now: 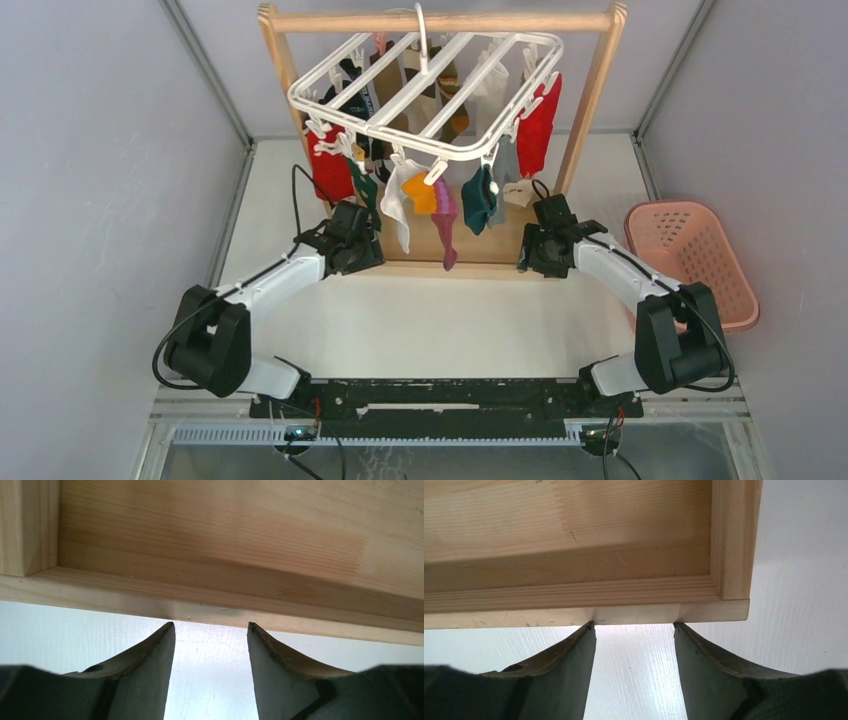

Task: Remove the socks clipped to the hanger
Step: Move the clothesline to the center of the board.

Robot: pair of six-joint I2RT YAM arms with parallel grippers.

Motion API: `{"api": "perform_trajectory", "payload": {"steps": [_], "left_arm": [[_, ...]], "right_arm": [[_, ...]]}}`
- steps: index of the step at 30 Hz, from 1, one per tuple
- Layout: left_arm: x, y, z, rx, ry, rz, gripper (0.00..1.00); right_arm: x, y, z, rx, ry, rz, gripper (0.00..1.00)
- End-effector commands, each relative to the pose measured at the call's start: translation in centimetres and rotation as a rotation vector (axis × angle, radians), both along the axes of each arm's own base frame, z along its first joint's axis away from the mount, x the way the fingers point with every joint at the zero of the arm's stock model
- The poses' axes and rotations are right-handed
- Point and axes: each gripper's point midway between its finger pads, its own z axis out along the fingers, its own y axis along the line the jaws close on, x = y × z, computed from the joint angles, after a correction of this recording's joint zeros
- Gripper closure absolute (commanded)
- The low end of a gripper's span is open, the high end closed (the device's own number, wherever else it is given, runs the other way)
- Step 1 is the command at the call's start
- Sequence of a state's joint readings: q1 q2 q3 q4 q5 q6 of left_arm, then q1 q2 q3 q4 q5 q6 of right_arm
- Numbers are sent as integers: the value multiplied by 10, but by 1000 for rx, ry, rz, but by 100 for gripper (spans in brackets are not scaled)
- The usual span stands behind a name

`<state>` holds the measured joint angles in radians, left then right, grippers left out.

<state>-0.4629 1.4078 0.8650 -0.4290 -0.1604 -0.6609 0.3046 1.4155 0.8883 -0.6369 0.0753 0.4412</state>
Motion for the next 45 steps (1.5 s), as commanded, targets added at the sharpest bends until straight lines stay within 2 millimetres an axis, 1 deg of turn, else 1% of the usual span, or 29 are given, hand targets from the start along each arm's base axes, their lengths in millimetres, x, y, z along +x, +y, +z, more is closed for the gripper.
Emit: {"api": "perform_trajectory", "payload": {"steps": [1, 8, 13, 14, 16, 19, 27, 30, 34, 36, 37, 39, 42, 45], "left_arm": [[12, -15, 29, -31, -47, -61, 40], [17, -28, 35, -65, -10, -115, 40], [20, -35, 40, -92, -5, -142, 39], [20, -40, 42, -114, 4, -162, 39], [21, -41, 41, -128, 17, -167, 39], [21, -40, 41, -157, 28, -175, 39], [31, -18, 53, -154, 12, -141, 39], [34, -16, 57, -161, 15, -142, 39], [27, -10, 61, -151, 5, -130, 39], [20, -5, 69, -145, -17, -123, 39], [16, -4, 78, -150, -40, -124, 39], [5, -1, 84, -153, -47, -127, 40], [-12, 0, 79, -168, -33, -123, 40], [-28, 1, 61, -187, 10, -97, 42]], "right_arm": [[23, -10, 8, -24, -101, 0, 34], [38, -12, 4, 12, -104, -17, 34], [49, -18, 5, 21, -107, -41, 34], [51, -19, 5, 23, -108, -45, 34], [55, -22, 4, 25, -108, -57, 34], [59, -23, 3, 30, -104, -63, 34], [69, -22, 7, 29, -112, -66, 34], [74, -20, 11, 32, -118, -67, 34], [73, -18, 17, 27, -124, -61, 34], [70, -16, 20, 15, -131, -56, 34], [69, -15, 21, 14, -131, -51, 34], [68, -13, 22, 16, -131, -46, 34], [65, -10, 24, 15, -133, -38, 34], [63, -6, 25, 14, -130, -28, 34]]}}
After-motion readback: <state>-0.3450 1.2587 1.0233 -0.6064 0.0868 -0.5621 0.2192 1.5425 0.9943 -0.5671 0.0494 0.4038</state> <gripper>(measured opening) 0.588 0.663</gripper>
